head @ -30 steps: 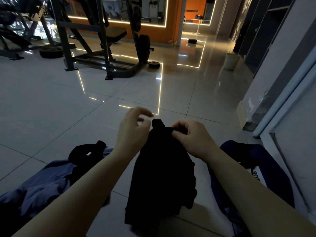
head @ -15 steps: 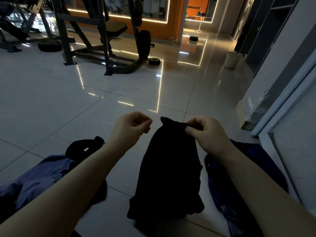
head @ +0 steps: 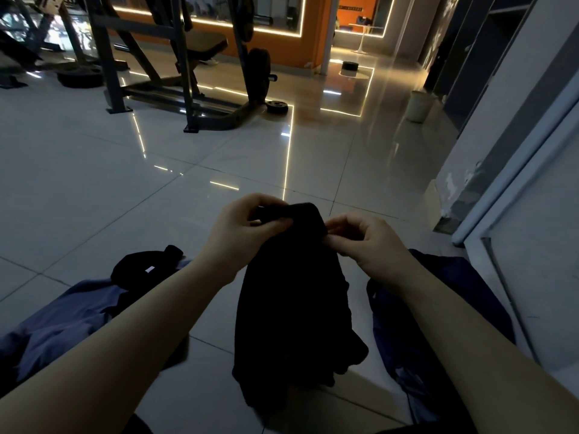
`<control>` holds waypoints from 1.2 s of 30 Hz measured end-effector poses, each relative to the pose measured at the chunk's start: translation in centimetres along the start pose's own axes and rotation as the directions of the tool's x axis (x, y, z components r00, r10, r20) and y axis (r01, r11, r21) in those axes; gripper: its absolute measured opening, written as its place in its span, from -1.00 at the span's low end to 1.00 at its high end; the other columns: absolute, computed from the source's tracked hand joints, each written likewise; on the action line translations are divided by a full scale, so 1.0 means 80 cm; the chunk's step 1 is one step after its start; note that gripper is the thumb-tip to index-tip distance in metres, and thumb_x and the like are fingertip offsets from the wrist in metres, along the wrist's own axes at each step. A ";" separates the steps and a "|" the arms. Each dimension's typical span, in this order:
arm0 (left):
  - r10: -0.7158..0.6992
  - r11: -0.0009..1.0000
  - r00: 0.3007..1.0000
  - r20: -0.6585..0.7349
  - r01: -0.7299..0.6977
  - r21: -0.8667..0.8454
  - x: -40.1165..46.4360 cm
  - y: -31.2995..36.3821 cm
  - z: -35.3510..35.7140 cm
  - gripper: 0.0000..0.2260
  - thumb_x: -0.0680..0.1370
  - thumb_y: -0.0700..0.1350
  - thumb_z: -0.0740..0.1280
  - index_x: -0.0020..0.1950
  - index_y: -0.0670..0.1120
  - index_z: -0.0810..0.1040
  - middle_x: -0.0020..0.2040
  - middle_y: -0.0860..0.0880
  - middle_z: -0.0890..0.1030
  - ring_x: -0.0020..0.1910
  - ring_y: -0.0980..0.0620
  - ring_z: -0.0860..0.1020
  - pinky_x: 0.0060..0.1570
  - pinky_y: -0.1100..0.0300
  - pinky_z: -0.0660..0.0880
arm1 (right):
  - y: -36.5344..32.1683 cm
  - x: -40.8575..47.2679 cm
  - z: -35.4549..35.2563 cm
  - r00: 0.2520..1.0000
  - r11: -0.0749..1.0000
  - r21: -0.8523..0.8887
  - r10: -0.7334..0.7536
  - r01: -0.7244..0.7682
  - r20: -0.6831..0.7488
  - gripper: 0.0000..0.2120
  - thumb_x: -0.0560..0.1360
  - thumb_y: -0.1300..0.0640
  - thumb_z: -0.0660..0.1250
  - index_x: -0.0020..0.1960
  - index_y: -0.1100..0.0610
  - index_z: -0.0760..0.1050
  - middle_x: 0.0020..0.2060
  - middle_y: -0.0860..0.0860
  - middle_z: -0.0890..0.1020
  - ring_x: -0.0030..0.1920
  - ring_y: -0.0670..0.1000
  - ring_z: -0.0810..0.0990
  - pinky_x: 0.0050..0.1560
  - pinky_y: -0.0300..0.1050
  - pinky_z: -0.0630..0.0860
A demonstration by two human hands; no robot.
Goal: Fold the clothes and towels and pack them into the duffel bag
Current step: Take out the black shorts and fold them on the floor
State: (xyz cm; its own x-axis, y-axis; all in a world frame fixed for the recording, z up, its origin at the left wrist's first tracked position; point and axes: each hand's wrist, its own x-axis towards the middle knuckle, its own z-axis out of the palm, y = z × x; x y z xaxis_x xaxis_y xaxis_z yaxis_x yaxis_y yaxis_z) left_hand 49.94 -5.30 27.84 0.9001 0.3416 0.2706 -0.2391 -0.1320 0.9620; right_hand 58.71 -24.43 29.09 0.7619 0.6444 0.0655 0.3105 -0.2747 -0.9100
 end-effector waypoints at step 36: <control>-0.019 0.880 0.997 0.079 -0.020 0.474 -0.011 -0.010 -0.006 -0.79 0.44 -0.21 0.47 -0.11 0.11 0.59 -0.14 0.05 0.65 -0.15 0.06 0.63 -0.08 0.21 0.55 | 0.002 0.010 0.006 0.994 0.998 0.011 -0.058 0.060 -0.094 -0.85 0.57 0.24 0.27 -0.09 0.01 0.49 -0.16 0.07 0.62 -0.09 0.06 0.63 0.03 -0.02 0.60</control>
State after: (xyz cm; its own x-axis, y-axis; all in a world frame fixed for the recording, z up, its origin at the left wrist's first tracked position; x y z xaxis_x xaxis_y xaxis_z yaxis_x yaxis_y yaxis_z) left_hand 49.21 -5.06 26.84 0.9303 0.2699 0.2483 -0.0563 -0.5640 0.8238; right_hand 59.12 -23.63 28.80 0.7927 0.5891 0.1568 0.3493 -0.2281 -0.9088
